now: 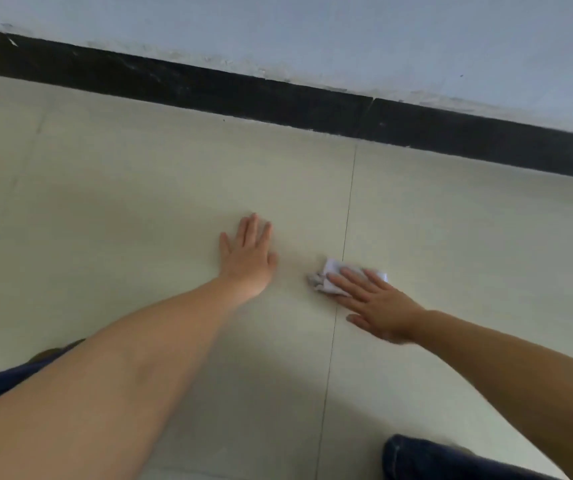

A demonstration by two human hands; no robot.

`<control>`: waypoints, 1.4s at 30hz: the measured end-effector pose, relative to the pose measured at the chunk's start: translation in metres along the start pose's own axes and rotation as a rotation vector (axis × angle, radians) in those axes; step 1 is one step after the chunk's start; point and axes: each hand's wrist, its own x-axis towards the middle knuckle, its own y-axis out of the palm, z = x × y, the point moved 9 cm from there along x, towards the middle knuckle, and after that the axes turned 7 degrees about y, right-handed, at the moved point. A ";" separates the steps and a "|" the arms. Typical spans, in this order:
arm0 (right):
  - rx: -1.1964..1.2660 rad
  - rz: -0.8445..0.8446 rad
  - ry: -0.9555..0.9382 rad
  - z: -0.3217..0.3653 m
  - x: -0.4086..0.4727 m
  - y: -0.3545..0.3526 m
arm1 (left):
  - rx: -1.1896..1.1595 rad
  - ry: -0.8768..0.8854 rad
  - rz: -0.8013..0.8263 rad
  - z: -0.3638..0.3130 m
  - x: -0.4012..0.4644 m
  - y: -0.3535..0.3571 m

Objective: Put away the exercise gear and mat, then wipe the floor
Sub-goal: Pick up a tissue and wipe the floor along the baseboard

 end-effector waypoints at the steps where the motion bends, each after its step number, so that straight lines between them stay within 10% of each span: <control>1: 0.059 -0.026 0.132 -0.037 -0.003 -0.004 | 0.016 -0.005 0.018 0.000 0.001 -0.001; 5: 0.450 -0.033 0.881 -0.166 0.002 -0.024 | 0.006 -0.034 0.056 0.000 0.005 -0.006; 7: 0.396 0.002 0.884 -0.169 0.027 -0.035 | 0.008 -0.055 0.052 -0.001 0.006 -0.006; 13: 0.059 0.026 -0.109 -0.013 0.021 -0.023 | 0.014 -0.099 0.029 -0.005 0.004 -0.004; 18: -0.076 0.018 -0.574 0.024 -0.014 0.006 | -0.118 -0.287 -0.101 -0.017 0.010 -0.007; 27: 0.369 -0.111 0.628 -0.173 0.085 -0.075 | -0.163 -0.308 -0.095 -0.025 0.013 -0.001; 36: 0.050 -0.200 -0.156 -0.008 0.069 -0.033 | -0.027 -0.223 -0.230 -0.022 0.007 0.000; 42: 0.404 -0.181 0.689 -0.147 0.110 -0.074 | 0.049 -0.215 -0.087 -0.023 0.010 0.000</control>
